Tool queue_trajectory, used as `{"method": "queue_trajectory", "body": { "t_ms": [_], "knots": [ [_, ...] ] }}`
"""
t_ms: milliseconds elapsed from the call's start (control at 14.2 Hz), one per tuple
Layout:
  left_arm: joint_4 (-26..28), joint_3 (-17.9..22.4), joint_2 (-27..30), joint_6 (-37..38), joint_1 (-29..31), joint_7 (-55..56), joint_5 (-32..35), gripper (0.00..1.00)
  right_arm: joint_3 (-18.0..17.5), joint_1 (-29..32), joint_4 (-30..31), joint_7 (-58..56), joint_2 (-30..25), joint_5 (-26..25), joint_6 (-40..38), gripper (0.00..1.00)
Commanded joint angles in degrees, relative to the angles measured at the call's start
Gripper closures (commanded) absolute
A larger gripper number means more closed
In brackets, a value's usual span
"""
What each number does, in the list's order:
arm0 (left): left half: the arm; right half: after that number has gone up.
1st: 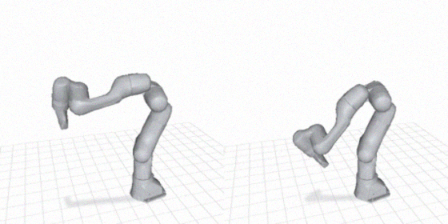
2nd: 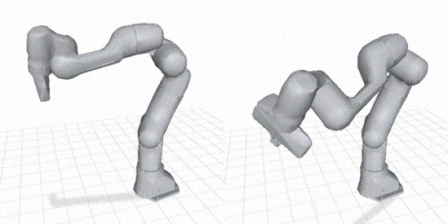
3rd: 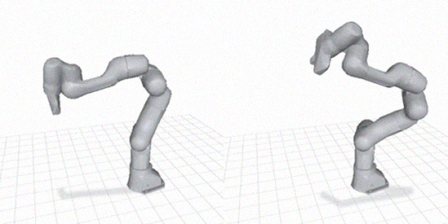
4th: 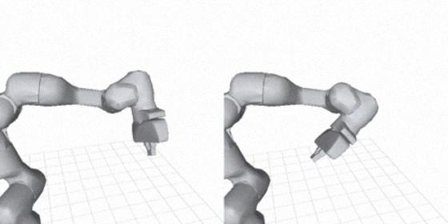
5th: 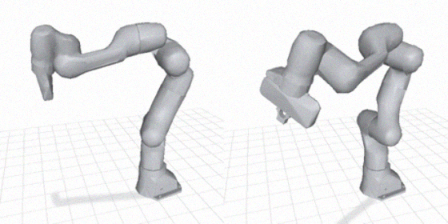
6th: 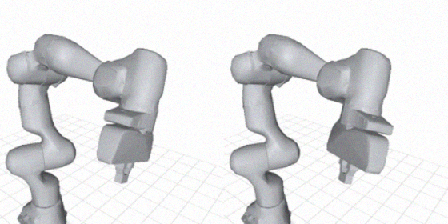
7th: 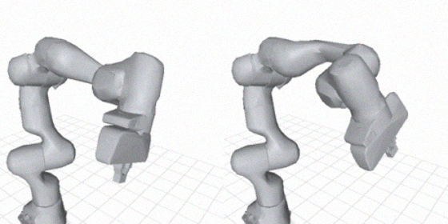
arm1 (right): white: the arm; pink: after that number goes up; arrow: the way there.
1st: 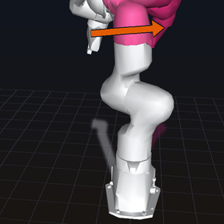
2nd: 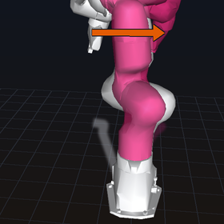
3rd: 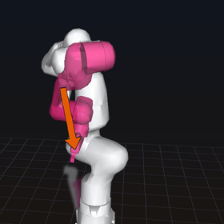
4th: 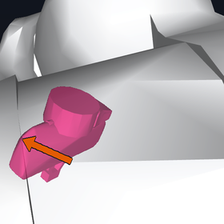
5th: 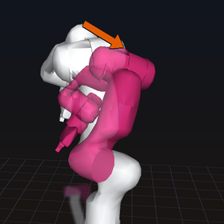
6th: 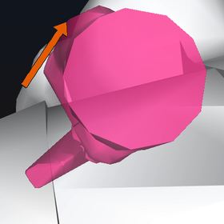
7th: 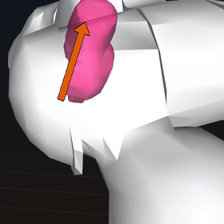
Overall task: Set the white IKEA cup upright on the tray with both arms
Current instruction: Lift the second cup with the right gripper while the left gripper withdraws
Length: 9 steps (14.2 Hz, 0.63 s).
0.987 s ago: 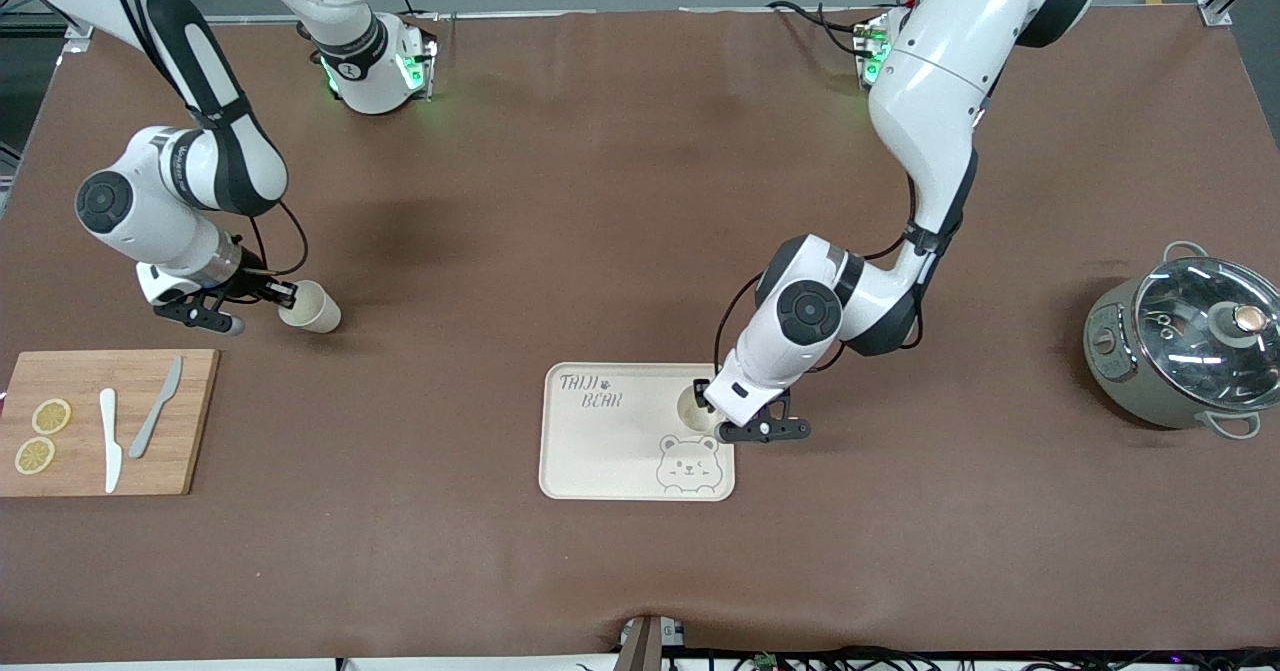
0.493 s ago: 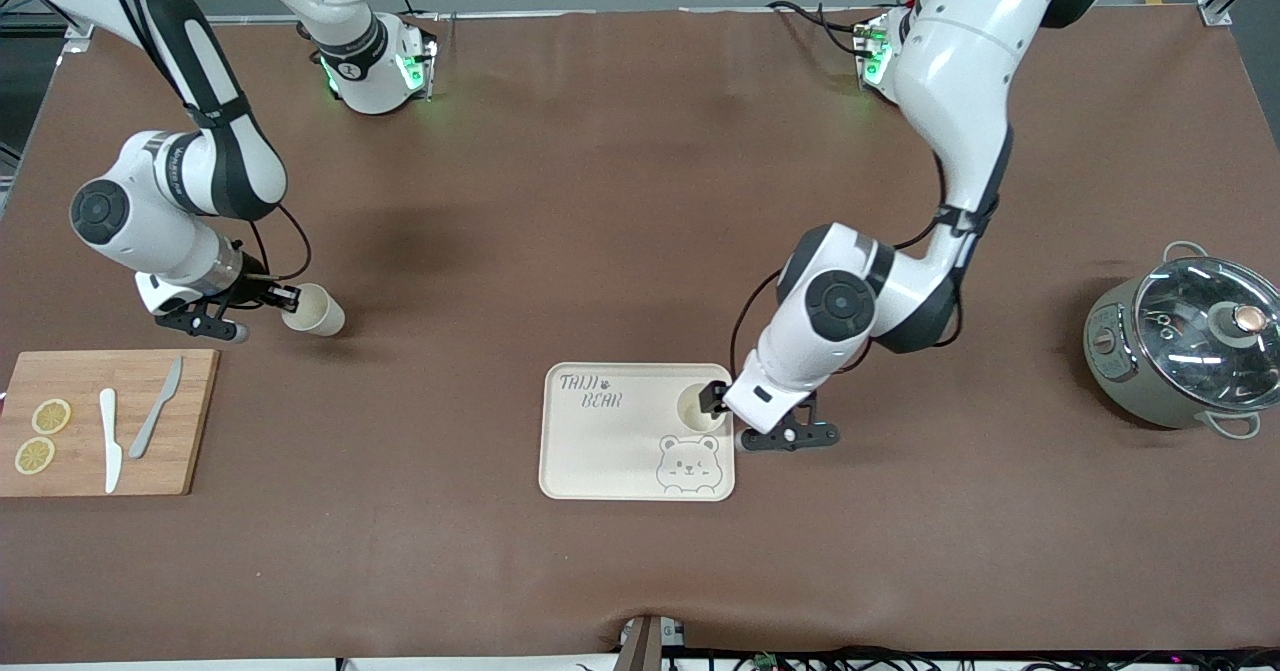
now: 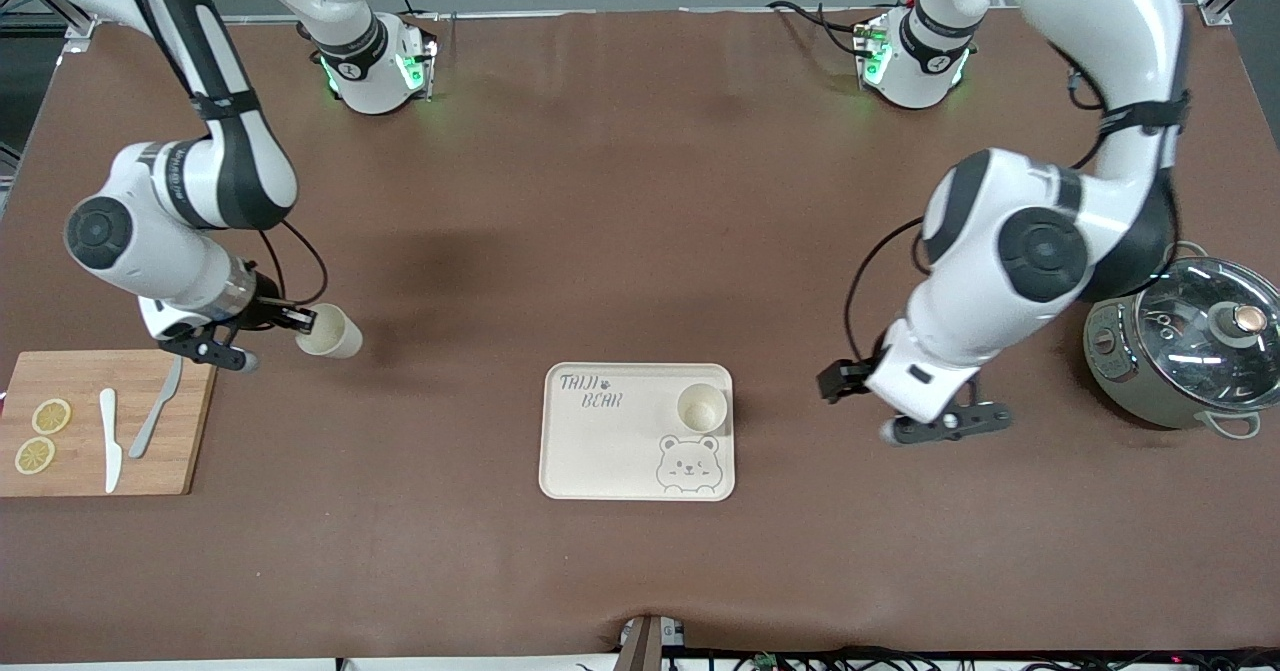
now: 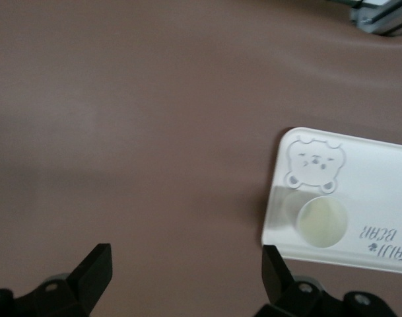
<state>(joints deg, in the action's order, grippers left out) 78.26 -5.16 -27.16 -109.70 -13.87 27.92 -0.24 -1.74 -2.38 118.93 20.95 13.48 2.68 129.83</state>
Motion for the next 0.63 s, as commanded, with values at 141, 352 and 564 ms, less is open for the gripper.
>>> {"method": "queue_trajectory", "body": {
  "t_ms": [141,352,564],
  "knots": [
    [2.0,-0.2,6.8,6.8,7.5,-0.3,1.1,0.0,0.3,-10.3,-17.7,20.1,13.6,0.6,-1.2,1.0],
    [1.9,-0.1,10.2,10.1,11.2,-0.4,1.2,0.0,0.2,-14.7,-26.6,28.7,19.9,2.5,-1.2,1.0],
    [1.9,-0.2,13.4,14.2,13.6,-0.7,2.9,0.0,0.3,-18.3,-33.0,34.8,23.3,8.3,-1.2,1.0]
  ]
}}
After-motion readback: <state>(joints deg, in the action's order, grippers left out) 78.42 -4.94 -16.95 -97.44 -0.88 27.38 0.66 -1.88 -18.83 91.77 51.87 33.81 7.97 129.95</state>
